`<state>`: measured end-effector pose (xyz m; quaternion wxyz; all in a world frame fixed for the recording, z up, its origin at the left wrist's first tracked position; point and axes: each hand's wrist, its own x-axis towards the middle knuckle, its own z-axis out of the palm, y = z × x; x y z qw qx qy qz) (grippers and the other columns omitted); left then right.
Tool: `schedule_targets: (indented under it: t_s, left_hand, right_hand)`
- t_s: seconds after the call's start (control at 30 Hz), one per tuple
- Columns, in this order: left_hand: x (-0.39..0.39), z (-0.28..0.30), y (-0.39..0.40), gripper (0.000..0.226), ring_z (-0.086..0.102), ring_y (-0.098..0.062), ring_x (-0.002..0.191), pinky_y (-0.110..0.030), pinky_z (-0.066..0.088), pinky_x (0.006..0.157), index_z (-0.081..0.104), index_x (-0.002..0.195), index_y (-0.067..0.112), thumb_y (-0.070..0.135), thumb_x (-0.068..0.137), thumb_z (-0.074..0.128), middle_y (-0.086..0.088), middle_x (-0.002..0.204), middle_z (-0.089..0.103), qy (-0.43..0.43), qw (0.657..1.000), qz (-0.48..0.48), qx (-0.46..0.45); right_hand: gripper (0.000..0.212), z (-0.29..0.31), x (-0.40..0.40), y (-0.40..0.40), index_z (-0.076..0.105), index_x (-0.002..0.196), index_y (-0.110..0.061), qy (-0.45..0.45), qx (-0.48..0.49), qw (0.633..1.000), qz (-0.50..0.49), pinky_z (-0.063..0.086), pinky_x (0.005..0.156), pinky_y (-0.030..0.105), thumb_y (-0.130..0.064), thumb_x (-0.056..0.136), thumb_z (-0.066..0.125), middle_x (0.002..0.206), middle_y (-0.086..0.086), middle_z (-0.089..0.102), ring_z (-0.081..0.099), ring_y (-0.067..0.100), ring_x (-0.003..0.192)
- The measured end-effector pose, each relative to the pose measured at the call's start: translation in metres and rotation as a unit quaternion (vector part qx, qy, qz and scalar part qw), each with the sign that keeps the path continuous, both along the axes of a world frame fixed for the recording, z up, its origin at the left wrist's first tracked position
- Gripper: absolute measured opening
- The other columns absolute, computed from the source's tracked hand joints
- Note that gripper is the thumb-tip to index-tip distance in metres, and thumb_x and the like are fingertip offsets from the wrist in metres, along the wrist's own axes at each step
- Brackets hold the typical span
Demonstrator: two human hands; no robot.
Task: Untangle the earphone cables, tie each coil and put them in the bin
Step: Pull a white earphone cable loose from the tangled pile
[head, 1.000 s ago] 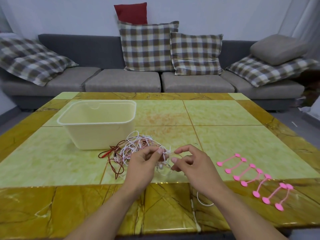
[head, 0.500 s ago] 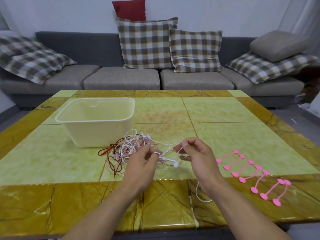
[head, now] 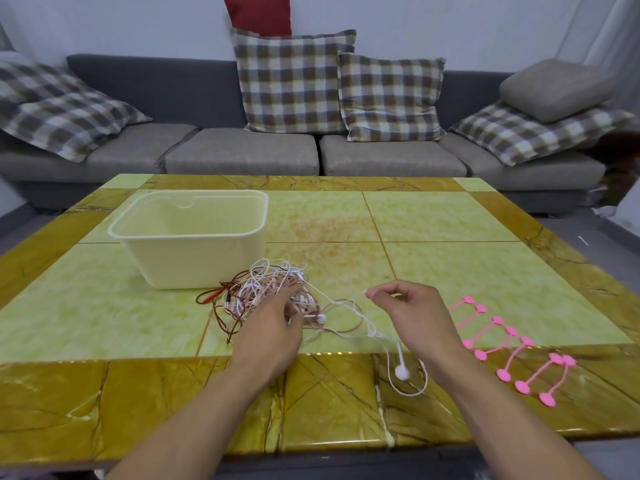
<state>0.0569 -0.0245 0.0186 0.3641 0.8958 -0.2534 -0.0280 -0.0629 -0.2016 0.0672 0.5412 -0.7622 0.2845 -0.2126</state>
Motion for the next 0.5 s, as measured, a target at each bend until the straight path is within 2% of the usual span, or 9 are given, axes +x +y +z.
schedule_targets:
  t_s: [0.07,0.17,0.23,0.3,0.33,0.37,0.4,0.43,0.5]
  left_hand:
    - [-0.001,0.001,-0.001,0.038,0.059,-0.004,0.091,-0.029,0.047,0.076,0.062,0.131,0.042,0.035,0.093,0.064,0.023,0.097,0.061,-0.031,0.999,-0.020,-0.004]
    - [-0.003,0.002,-0.003,0.016,0.054,-0.007,0.093,-0.029,0.046,0.079,0.076,0.104,0.035,0.040,0.091,0.069,0.019,0.095,0.057,-0.084,0.994,-0.064,0.002]
    - [-0.002,-0.002,-0.005,0.015,0.051,-0.006,0.095,-0.026,0.043,0.082,0.074,0.105,0.032,0.035,0.091,0.069,0.018,0.098,0.055,-0.105,0.992,-0.070,0.007]
    - [0.001,-0.005,-0.005,0.020,0.050,-0.006,0.103,-0.021,0.038,0.086,0.070,0.111,0.030,0.022,0.094,0.065,0.018,0.106,0.054,-0.093,0.995,-0.046,-0.011]
    - [0.003,-0.007,-0.003,0.024,0.050,-0.006,0.108,-0.020,0.036,0.088,0.070,0.112,0.029,0.015,0.094,0.062,0.017,0.110,0.055,-0.081,0.996,-0.033,-0.022]
    - [0.005,-0.008,-0.002,0.029,0.049,-0.005,0.111,-0.019,0.035,0.088,0.070,0.111,0.028,0.008,0.094,0.058,0.017,0.113,0.057,-0.074,0.997,-0.026,-0.027]
    - [0.007,-0.008,0.000,0.035,0.049,-0.004,0.111,-0.019,0.036,0.088,0.071,0.110,0.027,0.001,0.092,0.056,0.016,0.115,0.059,-0.071,0.997,-0.026,-0.028]
    - [0.009,-0.009,0.001,0.040,0.050,-0.004,0.110,-0.020,0.038,0.089,0.071,0.110,0.027,-0.004,0.090,0.054,0.014,0.115,0.061,-0.069,0.997,-0.029,-0.033]
    - [0.011,-0.008,0.002,0.049,0.056,-0.006,0.109,-0.023,0.044,0.094,0.072,0.111,0.025,-0.012,0.086,0.050,0.011,0.115,0.065,-0.058,0.996,-0.031,-0.055]
  right_hand:
    - [0.014,-0.009,0.000,-0.002,0.078,0.079,-0.029,0.040,-0.034,0.999,0.012,0.040,0.059,0.029,-0.032,0.091,0.072,0.061,0.001,0.064,0.048,0.017,0.052]
    - [0.016,-0.013,0.000,-0.002,0.077,0.079,-0.029,0.067,-0.061,0.996,0.028,0.035,0.046,0.022,-0.035,0.092,0.070,0.049,-0.010,0.052,0.043,0.010,0.040]
    - [0.018,-0.016,0.002,-0.003,0.074,0.079,-0.032,0.099,-0.105,0.989,0.033,0.036,0.049,0.027,-0.043,0.092,0.069,0.048,-0.014,0.052,0.047,0.007,0.042]
    - [0.015,-0.021,0.002,-0.005,0.072,0.084,-0.035,0.149,-0.172,0.974,0.016,0.039,0.056,0.029,-0.046,0.092,0.067,0.062,-0.015,0.061,0.059,0.007,0.060]
    - [0.007,-0.023,0.002,-0.005,0.071,0.091,-0.036,0.154,-0.204,0.967,0.004,0.042,0.063,0.029,-0.042,0.093,0.067,0.074,-0.016,0.064,0.063,0.008,0.075]
    - [0.006,-0.025,0.002,-0.003,0.070,0.099,-0.035,0.137,-0.234,0.962,-0.006,0.043,0.073,0.029,-0.035,0.093,0.069,0.088,-0.018,0.063,0.062,0.010,0.093]
    - [0.013,-0.026,0.002,-0.001,0.068,0.105,-0.033,0.107,-0.256,0.961,-0.011,0.040,0.083,0.025,-0.027,0.093,0.069,0.098,-0.018,0.061,0.057,0.010,0.105]
    - [0.018,-0.026,0.003,0.003,0.068,0.108,-0.031,0.072,-0.266,0.961,-0.008,0.037,0.088,0.021,-0.021,0.093,0.070,0.102,-0.019,0.058,0.052,0.007,0.110]
    - [0.020,-0.023,0.008,0.018,0.069,0.105,-0.031,0.008,-0.264,0.964,0.024,0.040,0.089,0.016,-0.017,0.091,0.072,0.101,-0.022,0.060,0.053,-0.001,0.103]
